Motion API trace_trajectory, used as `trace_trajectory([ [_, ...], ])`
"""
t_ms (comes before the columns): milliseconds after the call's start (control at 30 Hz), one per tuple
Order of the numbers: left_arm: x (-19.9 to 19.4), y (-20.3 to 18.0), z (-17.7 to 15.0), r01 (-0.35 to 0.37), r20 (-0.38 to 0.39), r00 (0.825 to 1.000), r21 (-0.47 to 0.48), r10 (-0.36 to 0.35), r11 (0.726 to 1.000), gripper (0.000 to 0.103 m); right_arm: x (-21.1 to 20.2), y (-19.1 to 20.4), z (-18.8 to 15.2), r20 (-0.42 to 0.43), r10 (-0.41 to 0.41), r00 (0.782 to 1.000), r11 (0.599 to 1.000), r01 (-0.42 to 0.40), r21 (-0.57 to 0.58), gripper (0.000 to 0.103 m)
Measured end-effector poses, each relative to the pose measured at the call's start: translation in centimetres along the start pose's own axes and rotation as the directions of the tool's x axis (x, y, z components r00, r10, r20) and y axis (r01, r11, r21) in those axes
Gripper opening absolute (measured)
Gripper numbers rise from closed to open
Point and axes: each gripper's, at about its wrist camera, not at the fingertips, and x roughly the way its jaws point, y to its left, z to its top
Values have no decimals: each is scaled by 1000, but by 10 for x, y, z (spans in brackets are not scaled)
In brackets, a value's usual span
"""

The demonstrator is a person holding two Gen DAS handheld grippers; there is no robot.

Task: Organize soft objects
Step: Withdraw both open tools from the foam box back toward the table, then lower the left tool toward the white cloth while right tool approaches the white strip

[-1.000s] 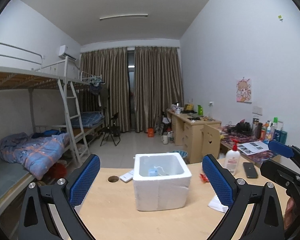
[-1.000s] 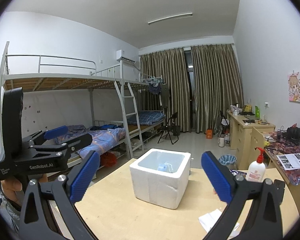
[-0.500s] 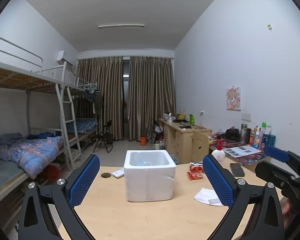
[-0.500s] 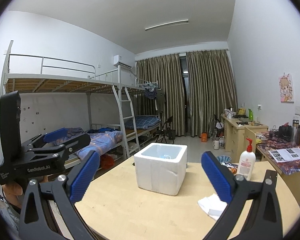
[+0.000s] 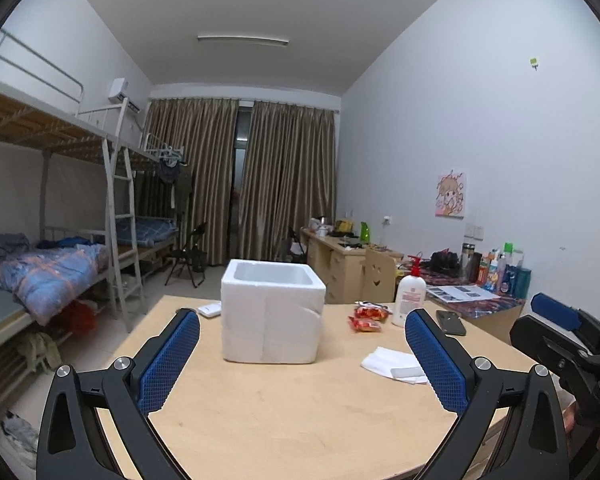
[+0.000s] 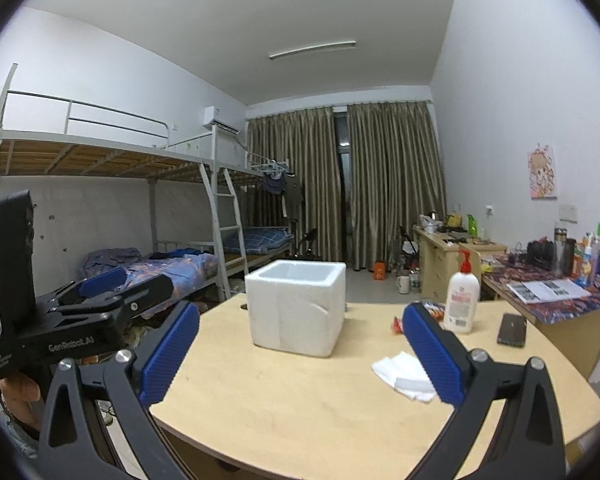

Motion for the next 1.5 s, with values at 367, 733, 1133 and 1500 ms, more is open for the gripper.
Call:
trace_trajectory([
  [367, 7, -10, -55, 18, 7, 1000, -7, -18, 1000, 103, 2, -16, -42, -48, -64, 997, 997, 66, 45, 103],
  [733, 30, -14, -86, 11, -30, 1000, 23, -11, 1000, 103, 5, -20, -56, -70, -96, 993, 994, 100, 50, 103],
  [1133, 81, -13, -90, 13, -91, 996, 38, -9, 999, 103, 27, -40, -65, -128, -148, 981, 986, 156, 54, 103],
  [1500, 145, -35, -85, 61, -159, 986, 72, -49, 996, 103, 60, -73, -71, -198, -196, 960, 974, 215, 78, 103],
])
